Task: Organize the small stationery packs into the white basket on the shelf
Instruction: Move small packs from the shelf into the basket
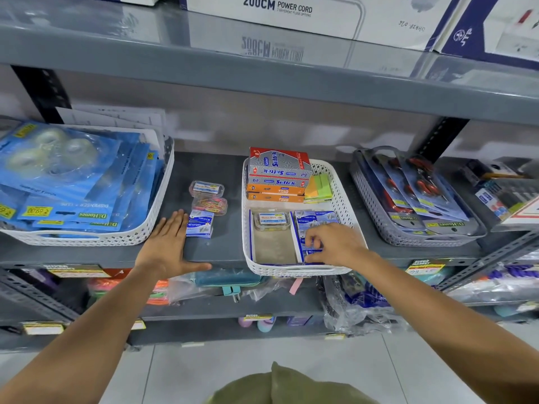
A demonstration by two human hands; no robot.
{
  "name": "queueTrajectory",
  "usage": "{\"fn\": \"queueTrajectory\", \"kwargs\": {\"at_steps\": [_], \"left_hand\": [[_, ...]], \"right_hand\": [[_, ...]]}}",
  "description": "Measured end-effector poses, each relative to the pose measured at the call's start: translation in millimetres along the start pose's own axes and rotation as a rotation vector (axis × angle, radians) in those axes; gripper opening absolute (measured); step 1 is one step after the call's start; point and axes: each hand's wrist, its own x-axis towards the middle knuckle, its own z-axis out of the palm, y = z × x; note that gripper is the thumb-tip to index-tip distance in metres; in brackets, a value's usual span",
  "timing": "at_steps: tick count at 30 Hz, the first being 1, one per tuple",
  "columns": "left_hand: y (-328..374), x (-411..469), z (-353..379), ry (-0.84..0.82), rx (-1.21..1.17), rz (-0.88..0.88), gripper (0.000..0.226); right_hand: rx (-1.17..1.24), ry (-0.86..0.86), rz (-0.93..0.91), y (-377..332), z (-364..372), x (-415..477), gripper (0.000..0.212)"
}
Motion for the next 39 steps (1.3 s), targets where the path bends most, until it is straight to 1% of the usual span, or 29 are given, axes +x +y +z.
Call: {"fn": "queueTrajectory", "kwargs": {"at_steps": [2,4,6,7,10,13,15,19,22,24,26,29,32,34,36,39], "left_hand": [[0,0,0,-0.002,-0.001,0.000,0.142],[0,0,0,0.005,-0.015,-0.002,0.142],[0,-1,0,0.005,-0.015,-0.003,0.141],[0,-1,0,0.004,-0.014,-0.003,0.141],[0,-1,0,0.009,-0.021,-0.002,0.141],[0,0,0,0.004,-0.024,-0.005,0.141],[0,1,0,-0.001,-0.020,-0.007,0.142],[2,-1,0,0.016,-0.005,-0.005,0.145],[3,-1,-2,0.016,-0.020,-0.010,0.146],[4,-2,-4,0.011,-0.030,-0.015,0.144],[4,-3,-6,0.008,-0.045,-0.013,0.143],[5,-6,-7,0.018,-0.052,-0.010,0.141],[6,-7,-11,0.004,-0.021,-0.031,0.144],[7,-8,-14,-0.016,-0.006,-0.045,0.149],[7,-8,-15,-0.029,-0.004,-0.050,0.152],[7,-7,-15,-0.032,-0.016,-0.049,0.155]], "right_hand": [[0.094,-0.009,0.022,3,-3,0,0.032],[0.175,-0.018,0.045,11,-8,0,0.024],[0.185,-0.025,0.083,19,-12,-1,0.015],[0.176,-0.038,0.108,20,-14,-2,0.014],[0.200,-0.080,0.161,20,-11,-3,0.018],[0.263,-0.089,0.199,17,-8,-2,0.017],[0.283,-0.102,0.199,16,-7,-1,0.017],[0.263,-0.112,0.184,10,-7,2,0.026],[0.317,-0.132,0.239,11,-11,4,0.021],[0.278,-0.098,0.258,8,-21,10,0.020],[0.225,0.002,0.228,0,-35,19,0.022],[0.291,0.129,0.123,-26,-48,38,0.024],[0.337,0.211,0.007,-62,-45,63,0.015],[0.359,0.221,-0.063,-90,-40,78,0.009],[0.335,0.196,-0.153,-117,-32,90,0.006],[0.117,0.155,-0.313,-149,-18,104,0.013]]}}
